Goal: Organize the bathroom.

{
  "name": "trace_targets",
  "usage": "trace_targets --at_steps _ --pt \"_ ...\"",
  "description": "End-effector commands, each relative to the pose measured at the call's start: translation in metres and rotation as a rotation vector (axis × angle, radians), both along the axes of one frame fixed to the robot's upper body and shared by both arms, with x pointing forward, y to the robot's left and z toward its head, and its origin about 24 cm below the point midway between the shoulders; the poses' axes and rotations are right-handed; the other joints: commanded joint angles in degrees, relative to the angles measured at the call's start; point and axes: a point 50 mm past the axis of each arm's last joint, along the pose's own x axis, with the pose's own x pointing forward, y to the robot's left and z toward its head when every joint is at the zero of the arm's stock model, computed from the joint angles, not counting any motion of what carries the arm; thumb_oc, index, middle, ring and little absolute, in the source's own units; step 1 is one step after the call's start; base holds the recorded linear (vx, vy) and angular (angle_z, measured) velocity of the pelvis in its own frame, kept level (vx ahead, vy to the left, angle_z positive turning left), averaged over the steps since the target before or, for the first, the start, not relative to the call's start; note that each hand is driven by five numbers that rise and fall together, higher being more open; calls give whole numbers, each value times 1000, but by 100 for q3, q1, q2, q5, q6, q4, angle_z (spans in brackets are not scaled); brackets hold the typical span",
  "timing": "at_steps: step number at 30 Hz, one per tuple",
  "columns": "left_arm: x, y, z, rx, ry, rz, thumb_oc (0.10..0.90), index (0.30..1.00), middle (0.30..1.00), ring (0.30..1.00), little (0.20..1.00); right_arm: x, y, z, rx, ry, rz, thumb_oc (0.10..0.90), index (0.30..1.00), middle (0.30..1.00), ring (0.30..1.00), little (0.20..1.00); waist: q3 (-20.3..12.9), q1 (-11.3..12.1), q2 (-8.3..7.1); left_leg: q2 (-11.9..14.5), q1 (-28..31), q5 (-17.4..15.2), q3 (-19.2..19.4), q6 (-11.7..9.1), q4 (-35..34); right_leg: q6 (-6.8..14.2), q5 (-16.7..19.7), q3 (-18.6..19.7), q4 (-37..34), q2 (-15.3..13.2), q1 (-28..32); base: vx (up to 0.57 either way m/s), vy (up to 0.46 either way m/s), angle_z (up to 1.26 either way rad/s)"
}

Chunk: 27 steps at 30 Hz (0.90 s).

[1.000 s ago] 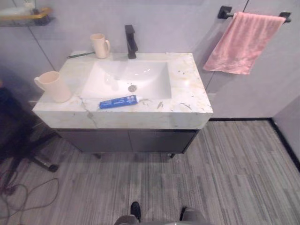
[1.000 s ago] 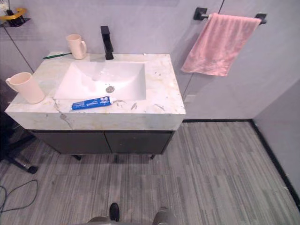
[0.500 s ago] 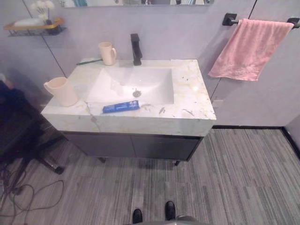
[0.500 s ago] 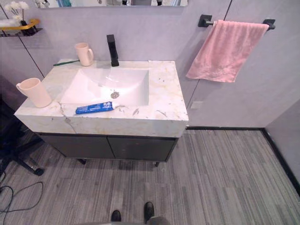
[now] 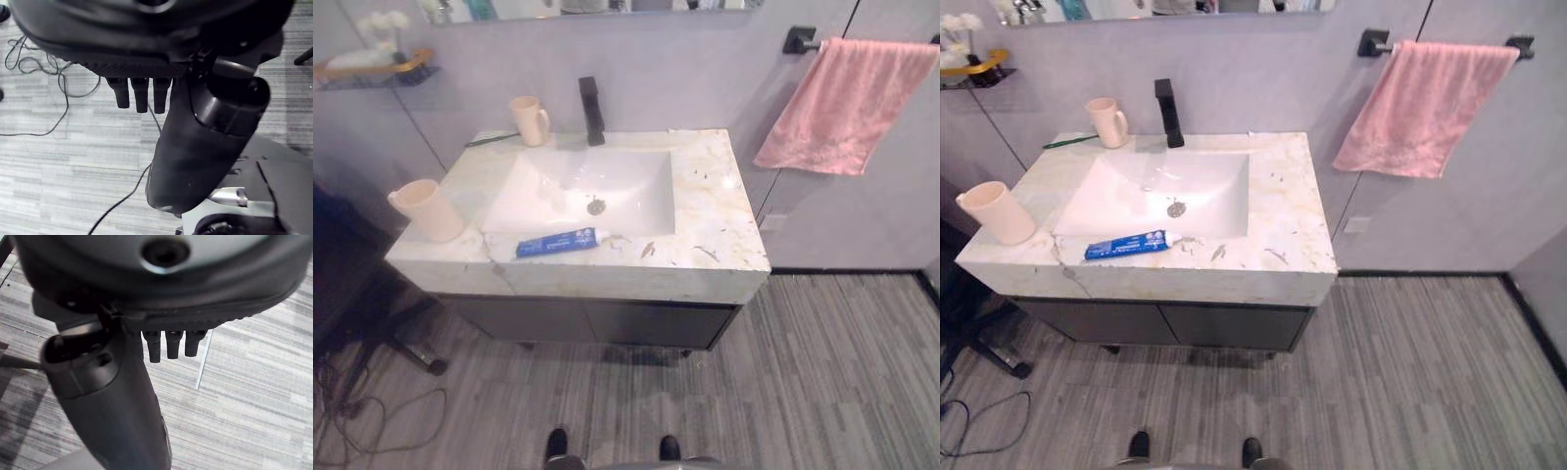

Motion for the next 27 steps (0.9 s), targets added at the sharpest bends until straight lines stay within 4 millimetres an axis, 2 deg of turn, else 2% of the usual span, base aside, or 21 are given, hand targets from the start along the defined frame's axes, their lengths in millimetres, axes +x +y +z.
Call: trace_targets --at_steps 1,5,8,9,11,13,14,15,17,18,19,20,22,23,24,25,26,27 --pt "26 24 9 69 -73 10 800 900 900 900 900 -11 6 -4 17 69 48 800 900 900 900 900 83 -46 -155 -153 233 -91 325 273 -115 496 -89 170 402 -441 -295 68 138 10" --pt "29 30 11 97 -94 35 800 900 900 900 900 -15 13 -7 33 61 23 800 900 900 900 900 15 -77 -94 -185 357 -184 675 255 -356 640 -16 -102 249 -639 -234 38 127 11" --pt "30 31 12 104 -117 89 800 900 900 900 900 -17 14 -7 32 58 14 800 900 900 900 900 -10 -90 -64 -215 362 -185 745 267 -444 706 48 -187 180 -705 -262 -3 77 9" --pt "31 32 12 114 -150 164 800 900 900 900 900 -17 14 -7 29 57 10 800 900 900 900 900 -21 -84 -47 -231 338 -208 741 273 -444 740 85 -214 141 -739 -291 -34 139 -4" --pt "45 46 19 194 -295 427 800 900 900 900 900 -18 11 -7 24 55 -6 800 900 900 900 900 -40 -48 -27 -258 286 -238 740 284 -444 780 164 -317 -13 -793 -274 -38 94 -4" --pt "55 65 29 268 -394 579 800 900 900 900 900 -20 9 -6 25 51 -26 800 900 900 900 900 -55 8 -32 -301 280 -255 694 306 -444 800 199 -372 -90 -815 -224 -15 19 3" --pt "67 93 47 373 -521 771 800 900 900 900 900 -21 10 -7 33 50 -45 800 900 900 900 900 -85 82 -56 -327 291 -267 650 327 -444 819 212 -394 -108 -828 -193 -4 -12 8" --pt "70 100 52 385 -535 797 800 900 900 900 900 -21 11 -7 35 52 -50 800 900 900 900 900 -95 99 -63 -324 300 -270 645 329 -444 823 209 -408 -108 -829 -179 5 -30 12" --pt "80 139 82 526 -697 981 800 900 900 900 900 -24 13 -8 44 55 -74 800 900 900 900 900 -159 169 -118 -298 341 -277 627 322 -444 842 206 -481 -149 -836 -88 23 -46 18" --pt "84 147 91 559 -727 998 800 900 900 900 900 -24 13 -8 46 58 -77 800 900 900 900 900 -181 181 -133 -290 344 -277 627 316 -444 845 206 -501 -170 -836 -64 36 -58 15" --pt "98 166 116 640 -840 1061 800 900 900 900 900 -25 14 -8 51 58 -85 800 900 900 900 900 -236 214 -179 -264 360 -280 622 298 -444 855 206 -554 -215 -838 -3 29 -40 11" --pt "104 171 124 674 -873 1066 800 900 900 900 900 -25 14 -8 53 58 -87 800 900 900 900 900 -246 224 -188 -260 368 -283 614 294 -444 857 204 -567 -225 -838 17 39 -54 14" --pt "131 189 171 825 -1042 1085 800 900 900 900 900 -25 16 -9 59 60 -92 800 900 900 900 900 -317 274 -228 -224 393 -292 601 270 -444 862 194 -611 -271 -831 92 30 -52 17" --pt "136 192 184 880 -1109 1095 800 900 900 900 900 -25 17 -9 60 60 -94 800 900 900 900 900 -337 287 -239 -216 397 -295 598 266 -444 863 194 -622 -281 -829 106 37 -76 12" --pt "155 202 235 1005 -1285 1137 800 900 900 900 900 -26 18 -9 64 67 -100 800 900 900 900 900 -405 331 -265 -181 423 -315 589 244 -444 862 179 -656 -312 -815 166 39 -81 12" --pt "161 207 263 1059 -1364 1168 800 900 900 900 900 -29 19 -10 68 72 -102 800 900 900 900 900 -441 344 -279 -165 436 -327 593 233 -444 864 171 -675 -324 -807 193 41 -78 11" --pt "163 209 275 1076 -1391 1180 800 900 900 900 900 -30 19 -10 70 75 -104 800 900 900 900 900 -457 353 -285 -162 442 -333 587 228 -444 864 166 -681 -334 -803 211 33 -53 13" --pt "165 212 295 1115 -1449 1198 800 900 900 900 900 -31 19 -10 72 80 -105 800 900 900 900 900 -487 364 -295 -154 453 -341 579 218 -444 863 160 -692 -353 -794 241 45 -64 7"
